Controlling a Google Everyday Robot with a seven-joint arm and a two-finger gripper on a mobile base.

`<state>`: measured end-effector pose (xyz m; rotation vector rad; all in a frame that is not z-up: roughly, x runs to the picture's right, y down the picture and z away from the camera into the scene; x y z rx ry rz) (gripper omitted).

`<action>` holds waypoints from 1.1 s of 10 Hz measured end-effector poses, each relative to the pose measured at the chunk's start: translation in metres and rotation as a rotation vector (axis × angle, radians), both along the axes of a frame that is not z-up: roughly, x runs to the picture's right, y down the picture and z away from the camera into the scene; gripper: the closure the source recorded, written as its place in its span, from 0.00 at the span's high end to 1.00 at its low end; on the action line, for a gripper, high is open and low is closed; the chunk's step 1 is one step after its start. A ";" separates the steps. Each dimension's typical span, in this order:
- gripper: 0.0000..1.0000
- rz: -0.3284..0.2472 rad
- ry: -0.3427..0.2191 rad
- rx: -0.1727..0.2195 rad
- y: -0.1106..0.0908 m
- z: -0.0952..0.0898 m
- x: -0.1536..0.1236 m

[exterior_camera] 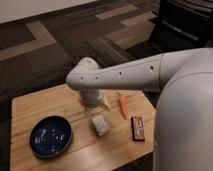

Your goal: Wipe the white sponge on the table

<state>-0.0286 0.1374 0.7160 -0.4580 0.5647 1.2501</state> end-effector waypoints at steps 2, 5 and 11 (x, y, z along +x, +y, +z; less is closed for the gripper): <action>0.65 -0.038 -0.064 0.018 0.013 0.011 0.012; 0.65 -0.082 -0.212 0.004 0.032 0.028 0.001; 0.44 -0.123 -0.296 -0.066 0.053 0.044 -0.003</action>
